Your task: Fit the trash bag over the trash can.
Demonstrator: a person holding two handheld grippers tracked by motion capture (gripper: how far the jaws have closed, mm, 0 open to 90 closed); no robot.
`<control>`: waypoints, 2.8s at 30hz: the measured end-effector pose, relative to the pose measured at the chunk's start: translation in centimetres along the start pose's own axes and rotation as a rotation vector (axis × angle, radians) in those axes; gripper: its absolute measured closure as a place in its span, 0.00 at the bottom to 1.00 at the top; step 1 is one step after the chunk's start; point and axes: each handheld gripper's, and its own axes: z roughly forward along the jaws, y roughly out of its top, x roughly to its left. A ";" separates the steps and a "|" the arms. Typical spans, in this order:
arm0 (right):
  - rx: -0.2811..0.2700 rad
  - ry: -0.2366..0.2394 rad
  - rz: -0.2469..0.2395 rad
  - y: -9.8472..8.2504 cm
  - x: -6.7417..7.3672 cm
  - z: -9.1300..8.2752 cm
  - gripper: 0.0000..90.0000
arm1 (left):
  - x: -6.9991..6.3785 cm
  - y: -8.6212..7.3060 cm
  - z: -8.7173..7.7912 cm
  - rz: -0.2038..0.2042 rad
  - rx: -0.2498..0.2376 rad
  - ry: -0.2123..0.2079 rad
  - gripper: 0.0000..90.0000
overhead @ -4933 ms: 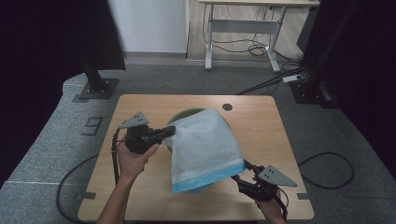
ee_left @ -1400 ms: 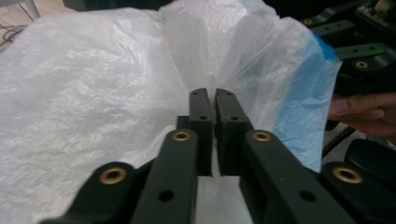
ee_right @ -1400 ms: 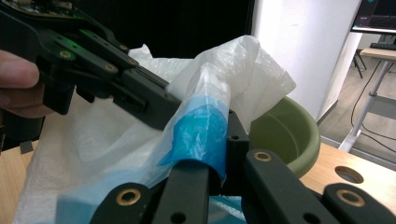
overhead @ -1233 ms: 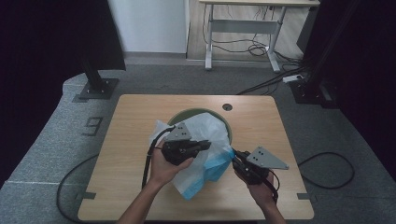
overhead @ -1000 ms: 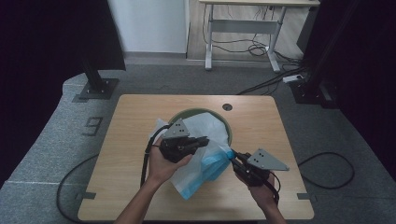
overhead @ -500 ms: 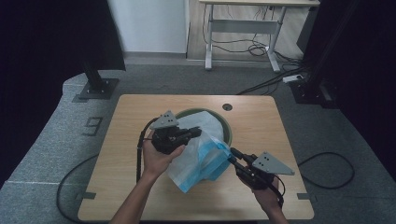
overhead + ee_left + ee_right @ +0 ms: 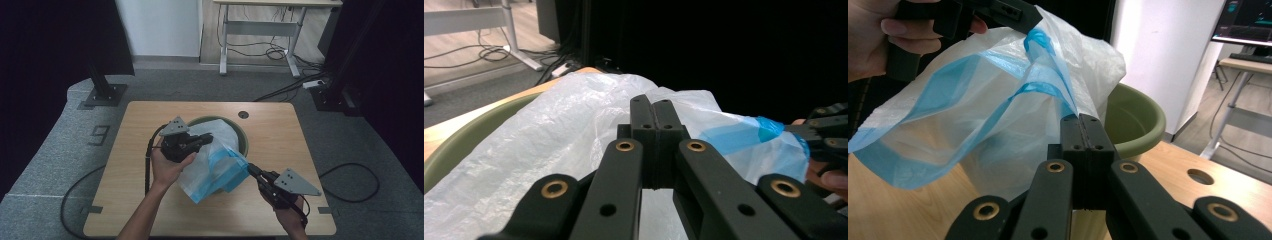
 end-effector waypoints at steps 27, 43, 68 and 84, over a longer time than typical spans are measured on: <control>-0.038 -0.021 -0.088 1.7 1.5 -0.5 0.99 | 1.1 0.3 0.6 -0.050 -0.008 0.020 1.00; 0.049 -0.034 -0.059 -0.9 -1.0 -1.3 0.99 | 5.1 -0.7 -2.9 -0.167 -0.102 0.065 1.00; 0.125 -0.041 -0.043 -3.8 -1.0 -2.3 0.99 | 5.3 -6.1 -8.5 -0.154 -0.074 0.106 1.00; 0.226 0.036 0.003 -8.8 1.3 -0.8 0.99 | 7.0 -10.0 -8.8 -0.212 -0.050 0.156 1.00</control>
